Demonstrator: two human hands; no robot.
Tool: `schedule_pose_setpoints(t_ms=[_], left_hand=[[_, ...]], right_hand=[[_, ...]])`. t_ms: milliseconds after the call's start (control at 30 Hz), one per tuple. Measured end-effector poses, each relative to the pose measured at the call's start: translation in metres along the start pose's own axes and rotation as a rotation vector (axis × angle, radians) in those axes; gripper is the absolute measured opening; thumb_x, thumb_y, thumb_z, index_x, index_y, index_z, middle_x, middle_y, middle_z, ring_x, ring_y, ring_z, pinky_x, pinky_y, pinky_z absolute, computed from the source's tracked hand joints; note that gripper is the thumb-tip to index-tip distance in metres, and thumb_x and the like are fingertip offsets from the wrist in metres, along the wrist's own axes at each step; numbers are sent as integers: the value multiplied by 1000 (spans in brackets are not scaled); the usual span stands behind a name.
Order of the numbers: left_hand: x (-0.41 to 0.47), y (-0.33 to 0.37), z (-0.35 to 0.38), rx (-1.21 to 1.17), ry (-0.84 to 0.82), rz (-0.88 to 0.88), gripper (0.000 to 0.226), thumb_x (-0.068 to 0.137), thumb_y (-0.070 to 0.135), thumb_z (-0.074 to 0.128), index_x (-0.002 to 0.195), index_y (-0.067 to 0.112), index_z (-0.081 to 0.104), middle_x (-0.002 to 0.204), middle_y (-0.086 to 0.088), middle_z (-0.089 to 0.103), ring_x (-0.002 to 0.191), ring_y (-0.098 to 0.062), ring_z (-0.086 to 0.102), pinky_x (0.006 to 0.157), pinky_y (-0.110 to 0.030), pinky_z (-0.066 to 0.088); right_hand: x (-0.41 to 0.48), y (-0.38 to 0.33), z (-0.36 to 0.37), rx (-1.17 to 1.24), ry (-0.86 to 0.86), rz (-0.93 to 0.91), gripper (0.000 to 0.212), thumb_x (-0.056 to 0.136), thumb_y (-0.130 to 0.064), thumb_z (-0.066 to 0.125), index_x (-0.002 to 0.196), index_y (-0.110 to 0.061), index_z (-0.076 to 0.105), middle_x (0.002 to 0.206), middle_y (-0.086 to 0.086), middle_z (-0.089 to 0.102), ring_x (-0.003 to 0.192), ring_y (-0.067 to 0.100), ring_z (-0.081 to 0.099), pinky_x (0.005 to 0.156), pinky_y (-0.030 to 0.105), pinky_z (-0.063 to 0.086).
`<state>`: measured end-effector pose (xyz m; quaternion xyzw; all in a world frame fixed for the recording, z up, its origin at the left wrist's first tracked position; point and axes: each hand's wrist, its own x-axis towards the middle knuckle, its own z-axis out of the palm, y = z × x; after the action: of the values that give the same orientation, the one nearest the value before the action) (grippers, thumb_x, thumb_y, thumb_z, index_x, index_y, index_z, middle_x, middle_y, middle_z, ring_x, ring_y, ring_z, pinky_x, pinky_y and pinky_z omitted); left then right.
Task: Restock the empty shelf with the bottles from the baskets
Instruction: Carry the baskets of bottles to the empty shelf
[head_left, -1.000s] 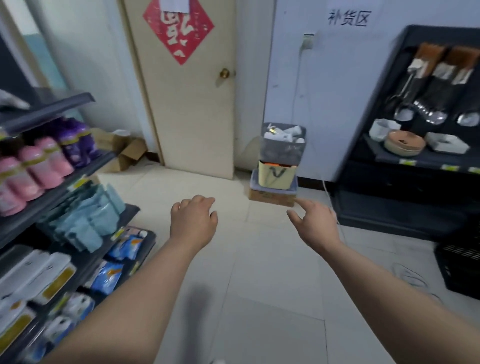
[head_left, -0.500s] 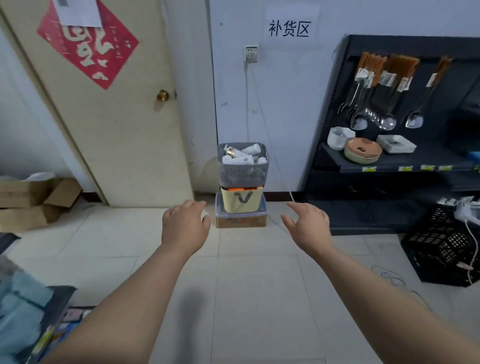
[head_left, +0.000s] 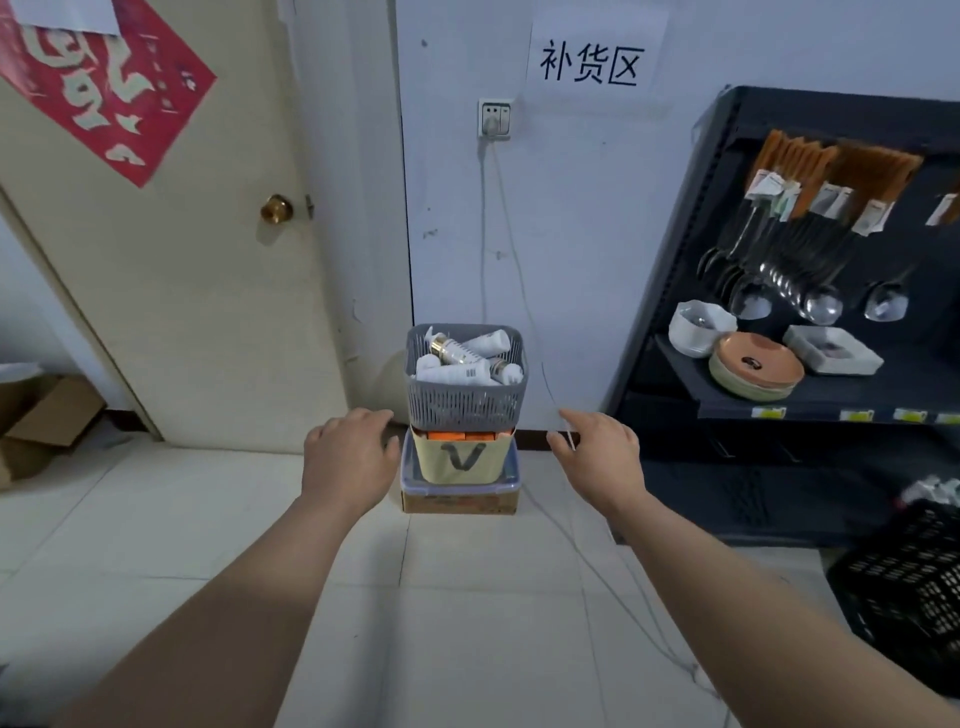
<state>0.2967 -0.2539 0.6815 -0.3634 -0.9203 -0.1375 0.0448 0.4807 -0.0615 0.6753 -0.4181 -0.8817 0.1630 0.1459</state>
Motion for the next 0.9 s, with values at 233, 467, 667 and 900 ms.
schedule_pose_setpoints(t_ms=[233, 467, 667, 900], left_hand=[[100, 16, 34, 14, 6, -40, 34, 94, 28, 47, 123, 18, 61, 123, -5, 62, 108, -30, 58, 91, -37, 40], [205, 11, 76, 51, -30, -9, 35, 96, 31, 44, 127, 21, 57, 124, -4, 61, 108, -28, 58, 91, -36, 40], [304, -12, 112, -3, -52, 36, 39, 94, 30, 51, 131, 21, 58, 125, -6, 62, 109, -32, 58, 92, -38, 40], [399, -34, 148, -23, -111, 99, 30, 92, 28, 52, 118, 19, 63, 111, -5, 66, 103, -28, 59, 88, -37, 40]], right_hand=[[115, 18, 19, -21, -49, -8, 45, 97, -39, 48, 139, -23, 51, 139, 2, 55, 132, 22, 44, 113, 41, 23], [215, 20, 55, -40, -78, 18, 44, 97, -38, 48, 138, -23, 52, 138, 2, 56, 132, 21, 44, 111, 40, 25], [298, 1, 88, -44, -76, 67, 39, 98, -38, 48, 132, -20, 56, 132, 4, 59, 126, 23, 48, 105, 38, 29], [375, -15, 130, -40, -101, 161, 35, 97, -32, 49, 129, -19, 58, 129, 5, 60, 123, 24, 49, 105, 39, 29]])
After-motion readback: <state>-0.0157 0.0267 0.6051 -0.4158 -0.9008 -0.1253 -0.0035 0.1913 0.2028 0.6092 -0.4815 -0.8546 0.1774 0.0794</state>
